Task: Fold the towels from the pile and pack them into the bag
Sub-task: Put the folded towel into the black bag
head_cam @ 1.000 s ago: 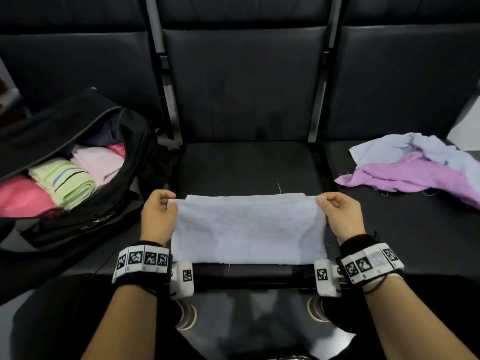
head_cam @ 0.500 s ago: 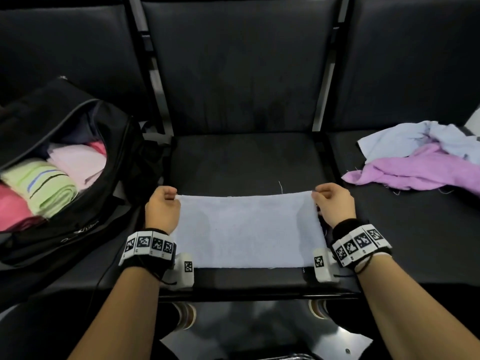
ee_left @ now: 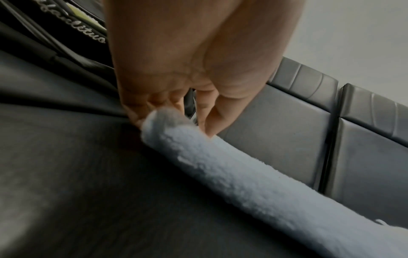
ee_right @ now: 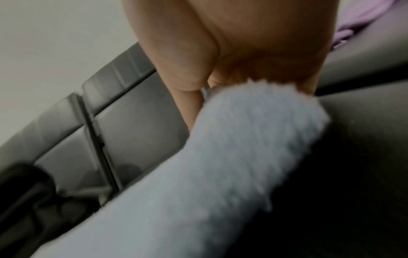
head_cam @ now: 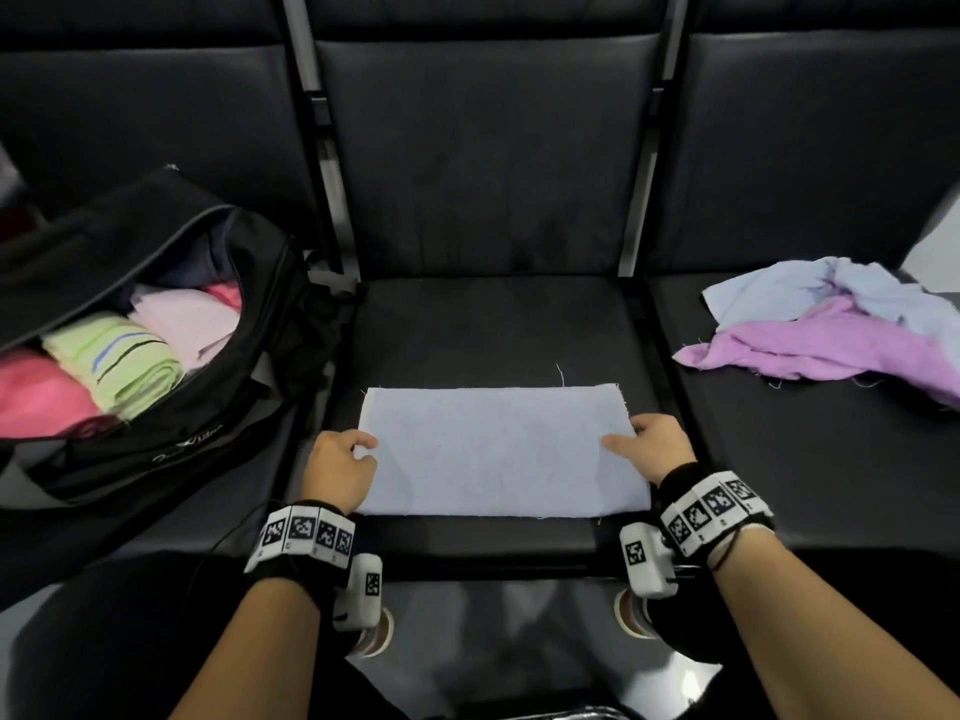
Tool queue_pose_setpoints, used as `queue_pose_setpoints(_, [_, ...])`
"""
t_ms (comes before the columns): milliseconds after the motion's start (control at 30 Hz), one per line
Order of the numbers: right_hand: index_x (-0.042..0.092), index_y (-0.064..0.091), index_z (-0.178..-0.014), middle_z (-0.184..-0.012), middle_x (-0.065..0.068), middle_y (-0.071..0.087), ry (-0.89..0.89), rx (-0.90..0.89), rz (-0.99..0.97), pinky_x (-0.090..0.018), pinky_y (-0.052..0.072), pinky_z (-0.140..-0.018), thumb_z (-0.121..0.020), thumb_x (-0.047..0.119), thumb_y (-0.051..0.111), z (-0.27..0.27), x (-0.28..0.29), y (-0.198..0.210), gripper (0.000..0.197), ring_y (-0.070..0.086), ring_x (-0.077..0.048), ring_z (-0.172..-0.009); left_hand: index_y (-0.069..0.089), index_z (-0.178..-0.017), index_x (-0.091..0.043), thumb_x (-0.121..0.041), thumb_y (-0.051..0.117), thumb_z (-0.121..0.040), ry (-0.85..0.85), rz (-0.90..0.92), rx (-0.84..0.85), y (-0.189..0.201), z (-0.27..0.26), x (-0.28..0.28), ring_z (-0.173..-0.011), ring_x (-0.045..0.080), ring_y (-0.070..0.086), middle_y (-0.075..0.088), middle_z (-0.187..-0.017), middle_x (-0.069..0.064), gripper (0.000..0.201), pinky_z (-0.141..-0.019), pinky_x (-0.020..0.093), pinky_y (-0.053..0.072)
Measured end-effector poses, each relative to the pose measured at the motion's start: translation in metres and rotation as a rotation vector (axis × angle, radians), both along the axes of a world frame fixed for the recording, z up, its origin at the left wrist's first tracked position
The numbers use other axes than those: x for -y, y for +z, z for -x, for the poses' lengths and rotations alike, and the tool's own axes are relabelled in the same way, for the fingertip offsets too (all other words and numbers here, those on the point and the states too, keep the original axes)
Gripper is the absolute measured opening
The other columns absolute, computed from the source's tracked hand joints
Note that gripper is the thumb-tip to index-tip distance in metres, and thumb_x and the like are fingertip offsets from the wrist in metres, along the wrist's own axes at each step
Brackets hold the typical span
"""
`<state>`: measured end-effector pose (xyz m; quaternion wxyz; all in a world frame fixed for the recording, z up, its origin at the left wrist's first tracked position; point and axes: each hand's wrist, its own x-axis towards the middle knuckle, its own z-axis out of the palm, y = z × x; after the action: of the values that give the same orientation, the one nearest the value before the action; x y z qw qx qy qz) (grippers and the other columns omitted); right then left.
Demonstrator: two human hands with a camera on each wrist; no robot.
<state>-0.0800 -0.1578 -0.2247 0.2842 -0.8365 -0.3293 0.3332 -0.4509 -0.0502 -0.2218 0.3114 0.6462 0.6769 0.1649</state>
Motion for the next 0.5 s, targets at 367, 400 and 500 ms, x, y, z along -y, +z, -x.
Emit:
queue_pose_setpoints(367, [-0.001,0.073,-0.089,-0.066,-0.01,0.061,-0.167,-0.387,-0.162,-0.023,0.039,-0.049,-0.085,-0.001,0.064,-0.01,0.014,0.048,0.009,0.053,-0.02,-0.053,0.074,-0.096,-0.019,-0.002,0.057,-0.084,-0.061,0.045,0.072,0.009,-0.014,0.018,-0.096,0.026,0.061,0.059,-0.106,0.01,0.027,-0.087,0.029,0.046])
queue_pose_setpoints(400, [0.0,0.072,-0.093,-0.058,-0.004,0.058,-0.136,-0.414,-0.16,-0.019,0.032,-0.041,-0.087,0.0,0.062,-0.001,0.013,0.054,0.012,0.048,-0.014,-0.043,0.073,-0.096,-0.019,-0.002,0.056,-0.085,-0.04,0.02,0.089,0.011,-0.015,0.017,-0.096,0.025,0.06,0.058,-0.105,0.01,0.027,-0.087,0.029,0.045])
queue_pose_setpoints(500, [0.008,0.074,-0.094,-0.058,0.0,0.058,-0.037,-0.458,-0.17,-0.017,0.031,-0.036,-0.088,0.001,0.06,0.035,0.004,0.067,0.017,0.046,-0.008,-0.038,0.073,-0.099,-0.015,-0.002,0.054,-0.088,-0.005,0.02,0.247,0.018,-0.021,0.016,-0.088,0.024,0.06,0.062,-0.095,0.007,0.026,-0.082,0.032,0.049])
